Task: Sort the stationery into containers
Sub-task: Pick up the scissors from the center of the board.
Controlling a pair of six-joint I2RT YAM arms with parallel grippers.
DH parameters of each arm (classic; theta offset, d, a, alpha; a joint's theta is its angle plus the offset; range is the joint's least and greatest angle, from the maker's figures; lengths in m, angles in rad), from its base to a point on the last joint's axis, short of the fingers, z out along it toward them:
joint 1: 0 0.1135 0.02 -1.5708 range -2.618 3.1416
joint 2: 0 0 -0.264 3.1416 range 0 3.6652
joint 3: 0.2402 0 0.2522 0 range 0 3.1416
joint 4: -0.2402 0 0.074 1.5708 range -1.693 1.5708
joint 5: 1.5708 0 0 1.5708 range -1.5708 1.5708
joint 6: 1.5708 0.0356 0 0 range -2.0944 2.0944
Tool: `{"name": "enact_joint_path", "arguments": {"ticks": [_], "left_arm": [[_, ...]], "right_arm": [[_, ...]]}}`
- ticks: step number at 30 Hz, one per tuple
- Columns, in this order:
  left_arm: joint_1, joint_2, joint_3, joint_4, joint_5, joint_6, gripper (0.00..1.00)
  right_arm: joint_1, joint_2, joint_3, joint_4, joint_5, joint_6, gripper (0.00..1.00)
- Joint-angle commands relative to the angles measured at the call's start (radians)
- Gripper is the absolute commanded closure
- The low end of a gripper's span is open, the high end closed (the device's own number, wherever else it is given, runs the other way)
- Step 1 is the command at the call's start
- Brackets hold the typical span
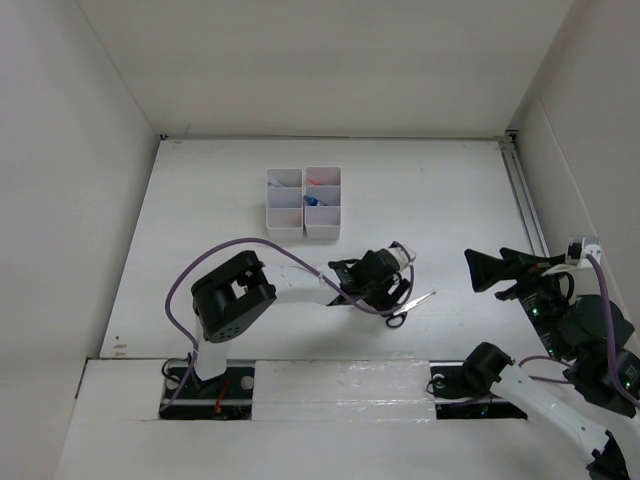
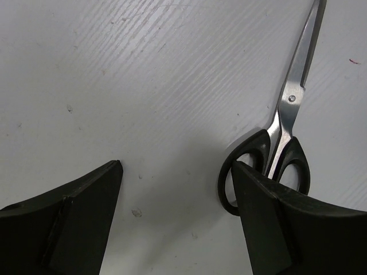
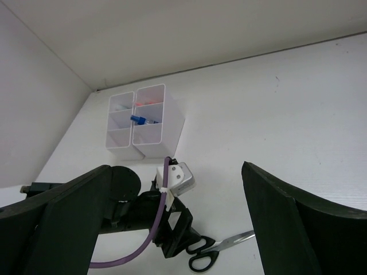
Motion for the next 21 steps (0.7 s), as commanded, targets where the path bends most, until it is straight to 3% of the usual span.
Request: {"name": "enact_joint_path", "arguments": {"ticks": [1, 4, 10, 14, 21], "left_arm": [[-0.016, 0.000, 0.034, -0.040, -0.018, 0.020, 0.27], [-0.041, 0.011, 0.044, -0.049, -0.064, 0.020, 0.27], [-0.085, 0.047, 0.063, -0.067, -0.083, 0.020, 0.43], [-0.108, 0.057, 0.072, -0.089, -0.093, 0.029, 0.45], [-0.109, 0.090, 0.081, -0.134, -0.093, 0.038, 0.70]], "right_arm": [[0.006, -0.009, -0.004, 0.055, -0.012, -0.013, 0.00], [0.006, -0.018, -0.004, 0.055, -0.012, -0.013, 0.00], [0.006, -0.018, 0.006, 0.046, -0.021, -0.022, 0.01], [0.006, -0.028, 0.006, 0.046, -0.021, -0.022, 0.01], [0.006, -0.037, 0.006, 0.037, -0.021, -0.022, 0.01]]}}
